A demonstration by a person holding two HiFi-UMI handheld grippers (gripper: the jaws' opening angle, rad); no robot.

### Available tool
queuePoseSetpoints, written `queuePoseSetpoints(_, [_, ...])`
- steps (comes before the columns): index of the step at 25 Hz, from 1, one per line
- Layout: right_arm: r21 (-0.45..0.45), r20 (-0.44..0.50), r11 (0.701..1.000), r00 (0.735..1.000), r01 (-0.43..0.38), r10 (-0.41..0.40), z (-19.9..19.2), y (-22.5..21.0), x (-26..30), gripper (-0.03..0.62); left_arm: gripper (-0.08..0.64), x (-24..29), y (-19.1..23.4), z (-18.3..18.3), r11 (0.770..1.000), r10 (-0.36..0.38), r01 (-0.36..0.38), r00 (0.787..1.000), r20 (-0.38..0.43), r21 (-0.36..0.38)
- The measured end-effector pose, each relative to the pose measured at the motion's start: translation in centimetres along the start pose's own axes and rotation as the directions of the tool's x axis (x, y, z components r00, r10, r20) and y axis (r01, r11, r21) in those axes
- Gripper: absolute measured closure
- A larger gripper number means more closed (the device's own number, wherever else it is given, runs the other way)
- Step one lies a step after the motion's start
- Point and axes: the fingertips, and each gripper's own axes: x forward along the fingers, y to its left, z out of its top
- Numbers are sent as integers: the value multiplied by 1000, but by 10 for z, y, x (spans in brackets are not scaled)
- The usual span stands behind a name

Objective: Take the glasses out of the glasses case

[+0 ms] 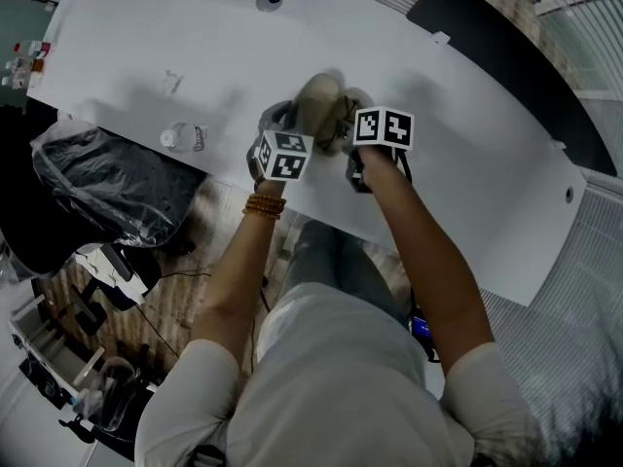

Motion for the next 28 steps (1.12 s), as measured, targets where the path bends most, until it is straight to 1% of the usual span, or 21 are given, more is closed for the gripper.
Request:
queuePoseSetpoints(2, [7,11,1000,1000,-17,17,4,1,-1,591,511,1,1,3,1000,-5,5,1000,4,-3])
queuePoseSetpoints(5, [41,42,996,996,-82,80,5,8,0,592,514,-1,6,4,1000,-9,9,1000,6,6])
queuePoseSetpoints(8, [106,72,981,985,-165,158,0,12,-2,592,514,-3,3,2,1000,-17,17,1000,6,11])
queuePoseSetpoints(10, [128,92,970,976,-208,198,-1,14,-4,593,514,-4,4,2,1000,-17,17,1000,8,11])
queuePoseSetpoints(12, [129,108,963,969,-235,222,0,16,-7,594,514,-5,4,3,1000,-17,17,1000,8,12])
queuePoseSetpoints(14, [132,116,962,968,-237,223,2,15,-9,593,514,-5,4,2,1000,-19,19,1000,6,13])
queuePoseSetpoints(17, [150,102,971,980,-187,172,2,6,-9,585,514,-4,2,1,1000,-22,22,1000,6,12])
queuePoseSetpoints(19, [159,80,974,986,-160,149,1,5,-7,504,514,-4,1,2,1000,-26,26,1000,11,7])
queuePoseSetpoints(21, [141,51,982,992,-121,115,1,6,-3,491,515,-5,0,3,1000,-27,27,999,18,-2])
queuePoseSetpoints(24, [75,4,997,1000,-11,11,-2,5,5,489,517,-5,-1,5,999,-32,32,999,32,-22])
queuePoseSetpoints(26, [49,-9,996,997,76,-75,-5,2,12,489,515,-6,-3,5,999,-43,44,998,39,-27])
queuePoseSetpoints(27, [50,-4,993,994,108,-108,-5,2,14,489,517,-7,-4,5,998,-46,48,998,40,-29])
queuePoseSetpoints(28, [53,6,990,991,130,-130,-5,2,16,504,517,-7,-6,5,998,-46,48,998,40,-33])
